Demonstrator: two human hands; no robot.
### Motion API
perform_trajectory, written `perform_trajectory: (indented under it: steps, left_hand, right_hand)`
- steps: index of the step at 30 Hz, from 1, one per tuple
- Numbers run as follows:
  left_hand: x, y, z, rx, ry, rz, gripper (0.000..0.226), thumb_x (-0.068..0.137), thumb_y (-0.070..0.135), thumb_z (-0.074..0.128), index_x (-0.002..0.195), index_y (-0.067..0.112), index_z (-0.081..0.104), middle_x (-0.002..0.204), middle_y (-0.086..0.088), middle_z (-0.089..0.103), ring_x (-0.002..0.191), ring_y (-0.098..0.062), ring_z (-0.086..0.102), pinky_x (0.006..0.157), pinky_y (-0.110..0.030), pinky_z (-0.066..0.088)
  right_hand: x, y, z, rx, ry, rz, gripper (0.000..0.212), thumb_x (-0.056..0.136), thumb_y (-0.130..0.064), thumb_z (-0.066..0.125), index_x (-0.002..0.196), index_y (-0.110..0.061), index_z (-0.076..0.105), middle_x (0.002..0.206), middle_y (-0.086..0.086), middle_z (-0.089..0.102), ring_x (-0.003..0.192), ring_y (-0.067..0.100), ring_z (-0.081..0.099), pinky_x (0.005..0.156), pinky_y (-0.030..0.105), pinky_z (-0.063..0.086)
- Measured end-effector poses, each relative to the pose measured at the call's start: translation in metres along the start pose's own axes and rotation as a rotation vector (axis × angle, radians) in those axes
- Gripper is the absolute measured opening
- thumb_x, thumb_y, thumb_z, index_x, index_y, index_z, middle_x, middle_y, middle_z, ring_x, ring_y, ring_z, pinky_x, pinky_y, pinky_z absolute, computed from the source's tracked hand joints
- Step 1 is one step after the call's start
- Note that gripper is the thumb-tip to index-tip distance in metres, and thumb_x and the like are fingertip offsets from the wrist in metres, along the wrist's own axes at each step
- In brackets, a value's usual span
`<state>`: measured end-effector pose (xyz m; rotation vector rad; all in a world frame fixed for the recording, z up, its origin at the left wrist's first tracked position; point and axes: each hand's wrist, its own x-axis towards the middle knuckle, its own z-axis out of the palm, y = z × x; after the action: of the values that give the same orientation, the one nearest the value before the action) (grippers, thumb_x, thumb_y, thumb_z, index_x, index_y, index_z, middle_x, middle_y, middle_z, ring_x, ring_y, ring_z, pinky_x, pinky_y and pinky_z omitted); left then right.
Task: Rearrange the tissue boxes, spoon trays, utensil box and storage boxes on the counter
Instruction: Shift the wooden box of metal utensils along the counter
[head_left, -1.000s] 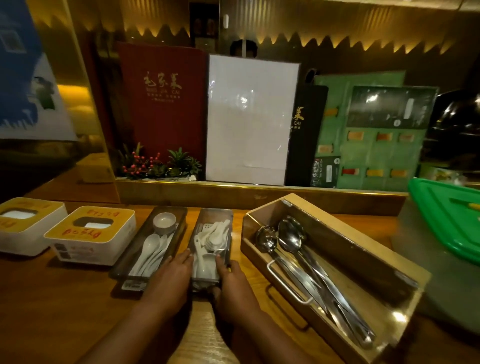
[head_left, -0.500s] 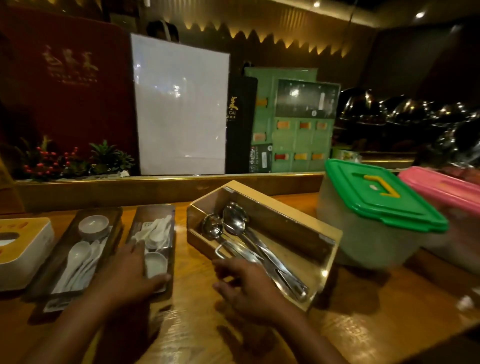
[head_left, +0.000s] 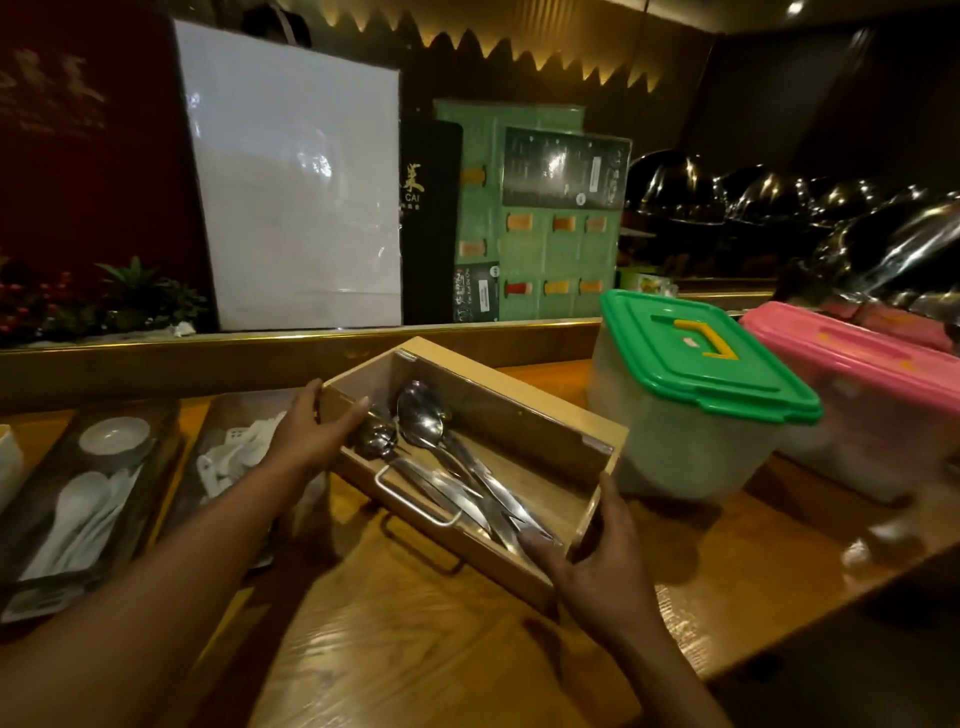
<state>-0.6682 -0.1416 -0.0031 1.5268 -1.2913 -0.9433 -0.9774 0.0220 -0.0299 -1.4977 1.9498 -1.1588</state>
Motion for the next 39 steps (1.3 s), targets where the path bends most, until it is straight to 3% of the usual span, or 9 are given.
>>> perform_trajectory:
  steps: [6, 12, 15, 19, 22, 28, 30, 34, 39]
  left_hand:
    - [0.013, 0.000, 0.015, -0.069, 0.064, -0.089, 0.076, 0.069, 0.045, 0.086, 0.134, 0.023, 0.054, 0.129, -0.005, 0.062, 0.114, -0.027, 0.060, 0.073, -0.031, 0.047]
    - [0.005, -0.002, 0.021, 0.012, 0.193, -0.075, 0.082, 0.056, 0.056, 0.089, 0.126, 0.026, 0.060, 0.120, -0.001, 0.068, 0.107, -0.023, 0.065, 0.087, -0.044, 0.055]
    - [-0.008, 0.000, 0.027, 0.010, 0.257, -0.047, 0.059, 0.065, 0.036, 0.092, 0.114, 0.025, 0.061, 0.109, -0.001, 0.070, 0.101, -0.023, 0.067, 0.092, -0.047, 0.055]
    - [-0.019, 0.001, 0.038, 0.032, 0.332, -0.052, 0.053, 0.073, 0.029, 0.088, 0.114, 0.031, 0.056, 0.102, 0.004, 0.064, 0.099, -0.021, 0.063, 0.088, -0.041, 0.053]
    - [-0.029, -0.001, 0.043, 0.038, 0.389, -0.055, 0.056, 0.072, 0.036, 0.087, 0.119, 0.027, 0.057, 0.110, 0.002, 0.066, 0.102, -0.021, 0.064, 0.088, -0.043, 0.053]
    - [-0.061, 0.003, 0.059, -0.007, 0.440, -0.049, 0.044, 0.086, 0.035, 0.074, 0.124, 0.024, 0.054, 0.108, 0.005, 0.061, 0.102, -0.020, 0.060, 0.087, -0.042, 0.052]
    - [-0.071, 0.001, 0.065, -0.048, 0.449, -0.040, 0.035, 0.088, 0.032, 0.071, 0.119, 0.028, 0.055, 0.106, 0.007, 0.062, 0.101, -0.020, 0.062, 0.086, -0.046, 0.054]
    - [-0.083, -0.001, 0.070, -0.037, 0.488, -0.047, 0.031, 0.089, 0.030, 0.070, 0.115, 0.036, 0.054, 0.114, 0.002, 0.064, 0.107, -0.023, 0.062, 0.091, -0.053, 0.053]
    - [-0.089, 0.006, 0.077, -0.061, 0.506, -0.061, 0.028, 0.089, 0.024, 0.070, 0.106, 0.039, 0.054, 0.111, 0.003, 0.063, 0.104, -0.019, 0.061, 0.089, -0.047, 0.053]
  right_hand:
    - [0.027, 0.021, -0.003, 0.113, -0.063, -0.031, 0.125, 0.062, -0.058, 0.086, 0.159, -0.038, 0.009, 0.166, -0.007, 0.020, 0.150, 0.019, 0.024, 0.115, 0.044, 0.037]
    - [0.074, 0.045, -0.010, 0.218, -0.188, -0.010, 0.117, 0.063, -0.062, 0.083, 0.157, -0.041, 0.017, 0.159, -0.004, 0.037, 0.139, 0.027, 0.045, 0.095, 0.044, 0.057]
    - [0.100, 0.053, -0.017, 0.206, -0.266, 0.019, 0.111, 0.066, -0.061, 0.081, 0.157, -0.040, 0.021, 0.156, 0.000, 0.041, 0.130, 0.027, 0.052, 0.088, 0.040, 0.060]
    - [0.127, 0.057, -0.022, 0.293, -0.384, 0.129, 0.097, 0.079, -0.045, 0.077, 0.156, -0.047, 0.018, 0.155, 0.006, 0.041, 0.119, 0.032, 0.056, 0.053, 0.025, 0.059]
    - [0.144, 0.060, -0.022, 0.375, -0.431, 0.178, 0.092, 0.079, -0.047, 0.077, 0.146, -0.065, 0.017, 0.154, 0.006, 0.039, 0.112, 0.038, 0.058, 0.060, 0.049, 0.063]
    - [0.168, 0.063, -0.017, 0.461, -0.369, 0.123, 0.091, 0.065, -0.063, 0.076, 0.140, -0.070, 0.025, 0.157, 0.006, 0.037, 0.126, 0.040, 0.052, 0.083, 0.063, 0.057]
    - [0.173, 0.061, -0.015, 0.435, -0.347, 0.087, 0.089, 0.066, -0.067, 0.072, 0.143, -0.065, 0.027, 0.154, 0.005, 0.044, 0.125, 0.038, 0.054, 0.085, 0.063, 0.057]
    - [0.181, 0.059, -0.013, 0.419, -0.324, 0.035, 0.069, 0.092, -0.044, 0.063, 0.151, -0.048, 0.027, 0.150, 0.007, 0.050, 0.122, 0.032, 0.056, 0.088, 0.048, 0.055]
    - [0.191, 0.053, -0.007, 0.445, -0.311, 0.081, 0.055, 0.100, -0.034, 0.057, 0.141, -0.059, 0.030, 0.137, 0.003, 0.057, 0.112, 0.033, 0.061, 0.089, 0.059, 0.055]
